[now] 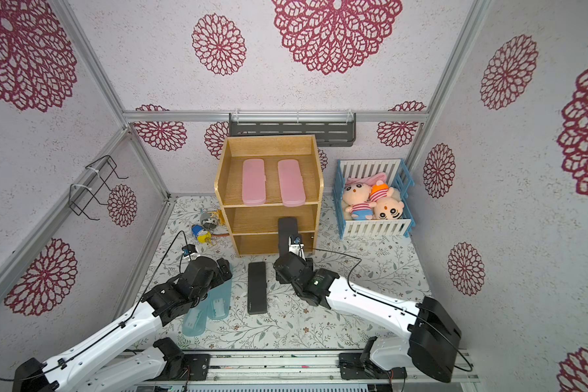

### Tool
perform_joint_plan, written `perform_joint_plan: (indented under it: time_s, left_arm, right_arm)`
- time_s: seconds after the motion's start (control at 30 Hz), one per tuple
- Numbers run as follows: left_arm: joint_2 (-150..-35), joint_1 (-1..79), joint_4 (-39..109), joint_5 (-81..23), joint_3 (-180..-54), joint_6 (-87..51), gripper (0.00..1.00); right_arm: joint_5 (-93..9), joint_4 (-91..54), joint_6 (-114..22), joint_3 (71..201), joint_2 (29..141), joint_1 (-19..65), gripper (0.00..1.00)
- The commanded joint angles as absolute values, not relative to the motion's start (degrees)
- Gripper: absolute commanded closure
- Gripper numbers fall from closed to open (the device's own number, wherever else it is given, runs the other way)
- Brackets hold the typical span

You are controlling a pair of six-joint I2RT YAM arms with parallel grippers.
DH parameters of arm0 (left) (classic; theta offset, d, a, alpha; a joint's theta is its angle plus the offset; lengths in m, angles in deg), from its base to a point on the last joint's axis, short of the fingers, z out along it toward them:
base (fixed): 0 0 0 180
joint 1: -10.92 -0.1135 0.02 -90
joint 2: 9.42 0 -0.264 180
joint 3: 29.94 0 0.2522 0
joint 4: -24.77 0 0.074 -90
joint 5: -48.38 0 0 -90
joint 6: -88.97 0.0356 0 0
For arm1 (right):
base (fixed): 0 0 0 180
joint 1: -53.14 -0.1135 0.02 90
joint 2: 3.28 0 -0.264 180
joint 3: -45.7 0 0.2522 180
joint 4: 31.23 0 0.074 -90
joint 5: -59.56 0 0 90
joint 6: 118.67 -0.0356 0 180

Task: Place the pencil cases on the shelf according to color
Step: Place the pencil case on the shelf.

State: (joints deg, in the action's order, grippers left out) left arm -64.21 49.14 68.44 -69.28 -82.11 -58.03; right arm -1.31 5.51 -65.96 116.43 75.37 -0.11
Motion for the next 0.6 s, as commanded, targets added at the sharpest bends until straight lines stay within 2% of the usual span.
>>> perform_joint_plan:
  time_s: [0.0, 0.23, 0.57]
  left_arm:
    - [-65.7, 49.8, 66.9, -69.1, -82.6, -56.8, 0.03]
    - [-68.1, 49.7, 65.8, -69.6, -82.0, -56.3, 0.03]
    - [-70.2, 49.5, 64.5, -69.5, -81.4, -55.4, 0.03]
  right_arm:
    - [-0.4, 1.7, -61.5, 122.2, 78.1, 2.7, 0.36]
    - [-3.9, 4.2, -57.8, 131.0, 85.9, 7.5, 0.32]
    - [-5.3, 6.9, -57.1, 136.2, 88.5, 8.8, 0.06]
